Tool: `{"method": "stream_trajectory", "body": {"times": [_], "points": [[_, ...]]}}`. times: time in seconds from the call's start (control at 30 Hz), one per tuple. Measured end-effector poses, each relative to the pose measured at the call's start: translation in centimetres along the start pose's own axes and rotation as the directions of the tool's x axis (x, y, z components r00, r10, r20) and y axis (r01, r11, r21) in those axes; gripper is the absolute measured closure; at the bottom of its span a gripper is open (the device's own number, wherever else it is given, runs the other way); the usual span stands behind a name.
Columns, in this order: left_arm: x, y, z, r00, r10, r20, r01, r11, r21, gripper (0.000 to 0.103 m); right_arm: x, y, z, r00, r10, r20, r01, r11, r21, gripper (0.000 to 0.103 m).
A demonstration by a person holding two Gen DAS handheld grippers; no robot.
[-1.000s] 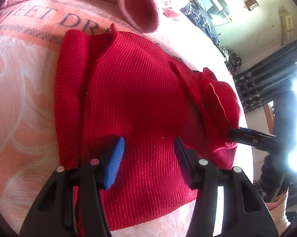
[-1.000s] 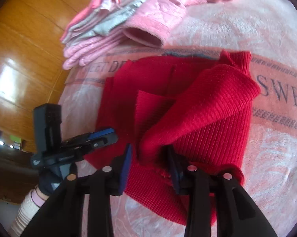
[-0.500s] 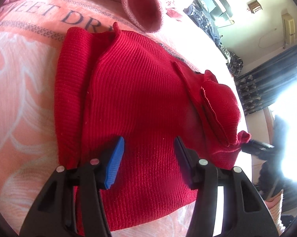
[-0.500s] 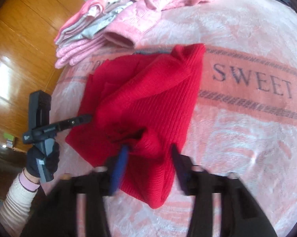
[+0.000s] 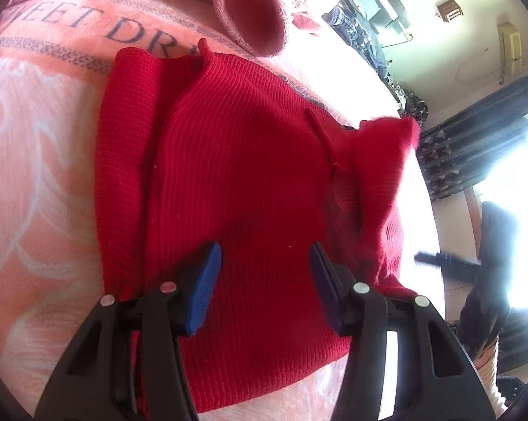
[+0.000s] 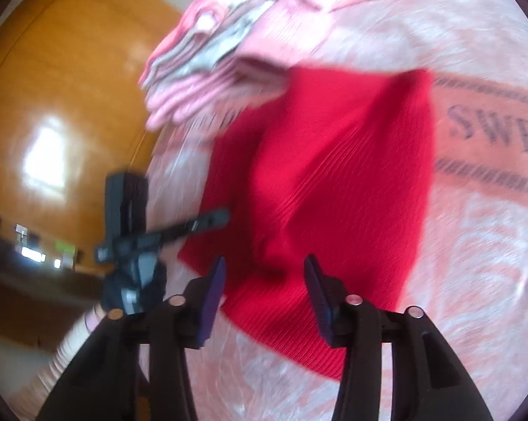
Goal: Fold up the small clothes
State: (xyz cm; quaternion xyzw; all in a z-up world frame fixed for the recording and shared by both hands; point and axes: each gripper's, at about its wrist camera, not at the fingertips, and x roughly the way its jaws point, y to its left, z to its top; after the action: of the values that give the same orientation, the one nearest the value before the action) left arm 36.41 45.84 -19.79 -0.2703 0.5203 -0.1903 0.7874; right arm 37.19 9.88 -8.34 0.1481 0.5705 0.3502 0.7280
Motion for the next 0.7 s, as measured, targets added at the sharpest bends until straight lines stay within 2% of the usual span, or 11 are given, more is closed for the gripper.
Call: {"method": "stream_trajectory", "body": {"times": [0.1,0.17,0.27,0.33,0.37,0.4,0.43,0.6,0.7], "points": [[-0.3,0.0,0.0,1.000,-0.009,0.004,0.009,1.000,-0.015,0.051,-0.2,-0.8,2.1,0.998,-0.067,0.022,0.066,0.997,0.044,0.055],[-0.5,-0.2,-0.2,1.000,-0.026,0.004,0.026,0.999,-0.028,0.050,-0.1,-1.1,2.3,0.998,-0.059,0.022,0.057,0.997,0.059,0.055],[-1.0,-1.2,-0.3,0.997,-0.075,-0.008,0.075,0.997,-0.026,0.050,-0.4,0.4,0.8,0.997,-0.072,0.025,0.072,0.997,-0.015,0.054],[-1.3,-2.2,-0.3,0.995,-0.104,-0.005,0.104,0.994,-0.016,0.050,-0.7,1.6,-0.9,0.996,-0.085,0.024,0.087,0.990,-0.107,0.042],[-1.5,-2.7,-0.2,0.991,-0.131,-0.007,0.131,0.991,-0.017,0.050,-0.7,2.6,-2.1,0.994,-0.108,0.024,0.111,0.981,-0.162,0.037],[-1.5,-3.1,0.0,0.989,-0.150,-0.012,0.149,0.989,-0.024,0.049,-0.7,3.3,-3.0,0.991,-0.135,0.025,0.137,0.970,-0.202,0.027],[-1.3,-3.4,0.2,0.985,-0.170,-0.019,0.169,0.985,-0.041,0.049,-0.6,4.2,-4.2,0.982,-0.185,0.033,0.187,0.948,-0.259,0.022],[-0.4,-3.8,0.9,0.980,-0.195,-0.039,0.189,0.975,-0.117,0.049,2.2,6.9,-6.8,0.948,-0.317,0.035,0.299,0.845,-0.443,0.021],[-0.1,-4.0,1.2,0.980,-0.195,-0.045,0.187,0.973,-0.139,0.049,4.4,7.5,-7.0,0.939,-0.342,0.040,0.318,0.815,-0.484,0.023]]}}
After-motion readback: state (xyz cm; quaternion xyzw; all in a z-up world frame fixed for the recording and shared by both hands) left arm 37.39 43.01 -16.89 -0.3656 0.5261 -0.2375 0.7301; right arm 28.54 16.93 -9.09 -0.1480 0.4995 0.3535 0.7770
